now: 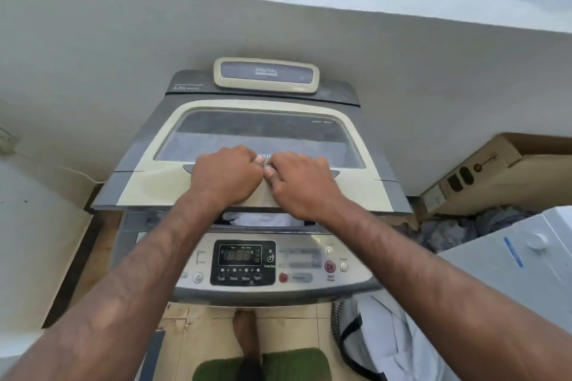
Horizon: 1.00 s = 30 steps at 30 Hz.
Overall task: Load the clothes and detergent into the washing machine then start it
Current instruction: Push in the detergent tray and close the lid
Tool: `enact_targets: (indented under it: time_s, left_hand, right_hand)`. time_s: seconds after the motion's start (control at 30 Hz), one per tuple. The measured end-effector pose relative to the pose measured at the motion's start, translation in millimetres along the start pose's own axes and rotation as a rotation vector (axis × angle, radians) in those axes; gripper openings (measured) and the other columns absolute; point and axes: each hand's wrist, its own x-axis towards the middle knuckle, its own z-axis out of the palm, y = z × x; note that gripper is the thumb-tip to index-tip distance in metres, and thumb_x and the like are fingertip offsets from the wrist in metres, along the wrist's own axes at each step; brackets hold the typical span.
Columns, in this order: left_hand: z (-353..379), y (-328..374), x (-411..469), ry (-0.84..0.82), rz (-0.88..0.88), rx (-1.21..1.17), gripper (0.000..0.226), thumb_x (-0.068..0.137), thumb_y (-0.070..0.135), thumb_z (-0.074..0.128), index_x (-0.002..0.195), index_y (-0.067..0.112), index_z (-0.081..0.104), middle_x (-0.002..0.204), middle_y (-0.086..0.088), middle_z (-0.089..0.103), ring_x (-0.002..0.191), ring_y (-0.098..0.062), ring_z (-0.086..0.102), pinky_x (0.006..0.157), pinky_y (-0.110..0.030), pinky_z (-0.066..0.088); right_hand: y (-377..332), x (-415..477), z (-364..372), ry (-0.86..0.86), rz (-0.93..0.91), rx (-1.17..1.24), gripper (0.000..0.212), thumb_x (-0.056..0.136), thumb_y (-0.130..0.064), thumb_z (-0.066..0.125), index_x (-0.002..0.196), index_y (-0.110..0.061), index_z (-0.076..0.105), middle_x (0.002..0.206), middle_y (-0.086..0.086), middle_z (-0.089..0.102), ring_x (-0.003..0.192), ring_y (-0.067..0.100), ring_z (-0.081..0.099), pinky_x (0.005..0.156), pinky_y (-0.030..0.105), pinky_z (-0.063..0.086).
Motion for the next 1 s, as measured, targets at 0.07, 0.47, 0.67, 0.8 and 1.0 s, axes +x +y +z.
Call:
enact_targets:
  time_s: [0.07,0.47,0.67,0.8,1.0]
  left_hand:
    - [4,-1,1,-0.013,-0.005,0.005,0.037,0.108,0.039,0.038,0.104,0.020,0.069,0.118,-0.011,0.074,0.113,-0.034,0.065,0.085,-0.040,0.037]
    - [45,-18,5,-0.111,0.028,0.009,0.039,0.106,0.033,0.040,0.067,0.025,0.043,0.103,-0.006,0.073,0.105,-0.031,0.064,0.086,-0.041,0.035]
    - [60,-24,6,-0.104,0.055,0.028,0.036,0.107,0.034,0.038,0.073,0.025,0.046,0.103,-0.004,0.073,0.106,-0.030,0.064,0.097,-0.044,0.038]
    - [64,-26,7,-0.096,0.074,0.041,0.031,0.107,0.033,0.036,0.082,0.024,0.052,0.102,-0.004,0.072,0.105,-0.030,0.063,0.098,-0.045,0.038]
    - [76,-32,6,0.002,0.120,0.067,0.033,0.108,0.035,0.035,0.081,0.023,0.049,0.095,-0.005,0.071,0.096,-0.031,0.064,0.092,-0.046,0.040]
  right_hand:
    - [2,0,3,-0.017,0.004,0.008,0.025,0.106,-0.039,0.037,0.099,-0.023,0.054,0.108,0.000,0.065,0.106,0.028,0.058,0.088,0.047,0.033]
    - [11,1,38,-0.189,0.036,0.039,0.019,0.105,-0.034,0.041,0.103,-0.022,0.055,0.110,0.000,0.062,0.111,0.027,0.055,0.092,0.047,0.035]
    - [14,2,50,-0.220,0.048,0.049,0.020,0.104,-0.034,0.041,0.107,-0.023,0.058,0.110,0.000,0.061,0.111,0.026,0.054,0.096,0.047,0.036]
    - [17,2,53,-0.207,0.038,0.056,0.018,0.104,-0.034,0.042,0.107,-0.025,0.058,0.107,-0.003,0.058,0.112,0.024,0.053,0.094,0.046,0.034]
    - [22,-2,68,-0.069,-0.040,-0.036,0.015,0.103,-0.034,0.043,0.101,-0.023,0.053,0.092,-0.008,0.042,0.089,0.021,0.044,0.079,0.040,0.028]
